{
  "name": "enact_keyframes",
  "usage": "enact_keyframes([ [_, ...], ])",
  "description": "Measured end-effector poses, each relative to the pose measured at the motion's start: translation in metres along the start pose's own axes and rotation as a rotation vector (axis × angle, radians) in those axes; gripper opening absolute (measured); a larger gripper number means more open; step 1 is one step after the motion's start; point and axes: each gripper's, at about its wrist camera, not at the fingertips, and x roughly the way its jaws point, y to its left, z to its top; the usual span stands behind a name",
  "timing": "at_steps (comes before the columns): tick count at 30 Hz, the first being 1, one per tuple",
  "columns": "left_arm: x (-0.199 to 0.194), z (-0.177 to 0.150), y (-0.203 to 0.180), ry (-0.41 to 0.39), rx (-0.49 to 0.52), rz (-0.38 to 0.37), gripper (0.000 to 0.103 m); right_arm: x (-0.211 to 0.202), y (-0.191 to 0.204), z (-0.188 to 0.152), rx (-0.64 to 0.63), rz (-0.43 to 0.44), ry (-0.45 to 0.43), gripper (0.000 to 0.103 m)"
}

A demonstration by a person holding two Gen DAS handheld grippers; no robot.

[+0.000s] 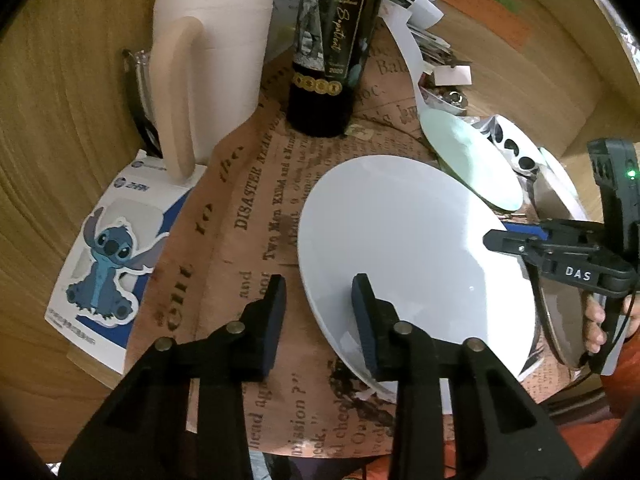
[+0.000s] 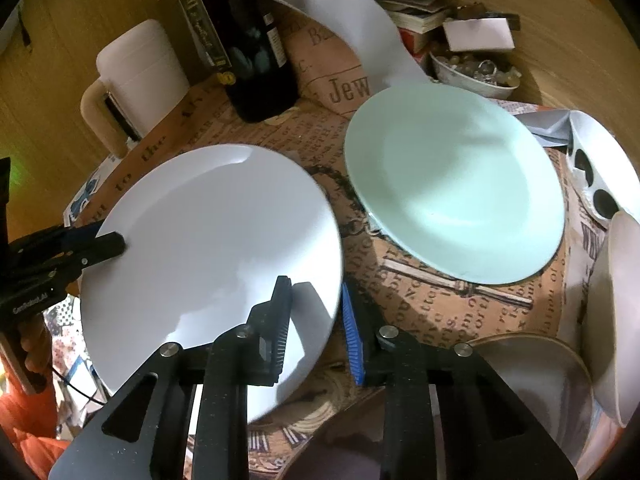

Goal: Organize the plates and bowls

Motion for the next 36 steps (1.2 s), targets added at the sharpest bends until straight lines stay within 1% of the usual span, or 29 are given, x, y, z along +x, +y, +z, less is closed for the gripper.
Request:
enact_keyframes([
  [5, 0.001, -0.001, -0.006, 0.013, 0.017, -0.023, 0.029, 0.002, -0.003, -0.001, 0.013, 0.02, -0.001, 0.023],
  [9, -0.001, -0.003, -0.009, 0.001, 0.029, 0.002, 0.029, 0.001, -0.002, -0.002, 0.022, 0.011, -0.008, 0.023],
  [13, -0.001, -0.004, -0.014, -0.007, 0.043, 0.041, 0.029, 0.0, 0.0, -0.004, 0.04, -0.005, -0.021, 0.023],
  [17, -0.001, -0.003, -0.015, -0.009, 0.037, 0.053, 0.029, -0.005, 0.002, -0.005, 0.051, -0.009, -0.037, 0.023],
  [22, -0.005, -0.003, -0.024, -0.032, 0.06, 0.072, 0.029, -0.016, 0.001, -0.009, 0.053, -0.025, -0.07, 0.023],
  [28, -0.005, 0.001, -0.027, -0.033, 0.046, 0.058, 0.029, -0.031, -0.002, -0.009, 0.069, -0.028, -0.108, 0.023],
  [36, -0.006, 0.005, -0.036, -0.05, 0.036, 0.047, 0.029, -0.039, -0.006, -0.014, 0.093, -0.033, -0.148, 0.023],
])
